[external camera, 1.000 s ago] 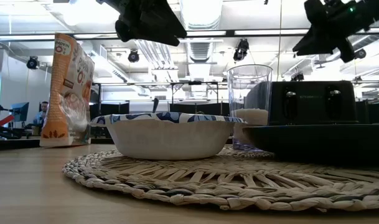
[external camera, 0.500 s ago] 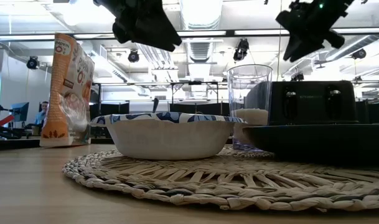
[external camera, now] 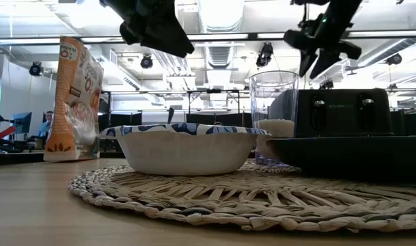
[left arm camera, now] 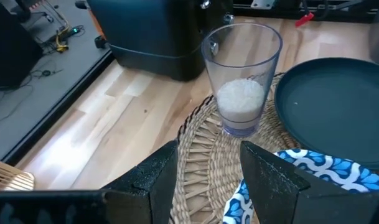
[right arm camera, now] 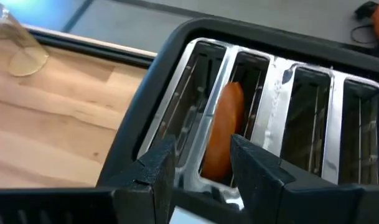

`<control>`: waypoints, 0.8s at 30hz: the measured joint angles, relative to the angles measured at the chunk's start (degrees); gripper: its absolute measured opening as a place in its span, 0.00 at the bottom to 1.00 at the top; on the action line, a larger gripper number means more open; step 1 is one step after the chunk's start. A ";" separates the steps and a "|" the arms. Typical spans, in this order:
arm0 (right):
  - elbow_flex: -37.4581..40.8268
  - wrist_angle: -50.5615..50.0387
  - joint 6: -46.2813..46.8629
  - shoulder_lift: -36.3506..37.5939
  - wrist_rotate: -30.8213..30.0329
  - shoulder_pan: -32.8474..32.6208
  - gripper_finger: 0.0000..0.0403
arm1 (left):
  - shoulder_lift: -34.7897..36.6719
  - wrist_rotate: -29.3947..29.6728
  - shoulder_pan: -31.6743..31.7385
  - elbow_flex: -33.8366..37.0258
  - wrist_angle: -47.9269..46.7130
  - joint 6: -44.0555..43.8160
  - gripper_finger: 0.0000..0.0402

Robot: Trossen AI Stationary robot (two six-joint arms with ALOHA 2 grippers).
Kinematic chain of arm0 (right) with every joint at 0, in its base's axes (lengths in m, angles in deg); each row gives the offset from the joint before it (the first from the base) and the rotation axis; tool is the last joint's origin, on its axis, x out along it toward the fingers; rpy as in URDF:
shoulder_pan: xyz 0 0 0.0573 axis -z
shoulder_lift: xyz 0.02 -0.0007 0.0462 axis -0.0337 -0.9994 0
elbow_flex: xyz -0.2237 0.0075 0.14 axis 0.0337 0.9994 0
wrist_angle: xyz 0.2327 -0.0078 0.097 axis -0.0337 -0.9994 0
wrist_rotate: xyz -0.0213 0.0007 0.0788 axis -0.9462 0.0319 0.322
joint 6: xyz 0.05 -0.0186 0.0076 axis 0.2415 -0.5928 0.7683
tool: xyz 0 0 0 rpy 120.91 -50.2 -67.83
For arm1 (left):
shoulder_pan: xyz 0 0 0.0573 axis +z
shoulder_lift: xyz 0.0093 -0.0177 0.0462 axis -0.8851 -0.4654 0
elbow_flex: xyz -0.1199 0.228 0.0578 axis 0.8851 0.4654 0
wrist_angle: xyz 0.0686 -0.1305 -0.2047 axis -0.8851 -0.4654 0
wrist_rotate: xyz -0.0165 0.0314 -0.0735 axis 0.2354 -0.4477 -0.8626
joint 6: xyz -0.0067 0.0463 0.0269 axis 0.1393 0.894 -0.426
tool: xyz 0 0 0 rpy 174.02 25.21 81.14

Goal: Arrange a breakfast setting
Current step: Put the brown bagel on the black plate

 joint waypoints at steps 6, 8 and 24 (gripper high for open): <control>-2.41 0.04 -2.16 -3.42 0.06 3.95 0.34 | 0.11 1.39 0.00 0.00 -0.57 0.91 0.39; -2.41 -0.01 -2.30 -4.80 0.11 4.92 0.34 | 0.11 1.41 0.07 0.00 -0.55 1.66 0.39; -1.78 0.44 -5.65 -13.70 0.01 10.68 0.34 | 2.06 2.60 0.00 0.00 -0.86 2.59 0.39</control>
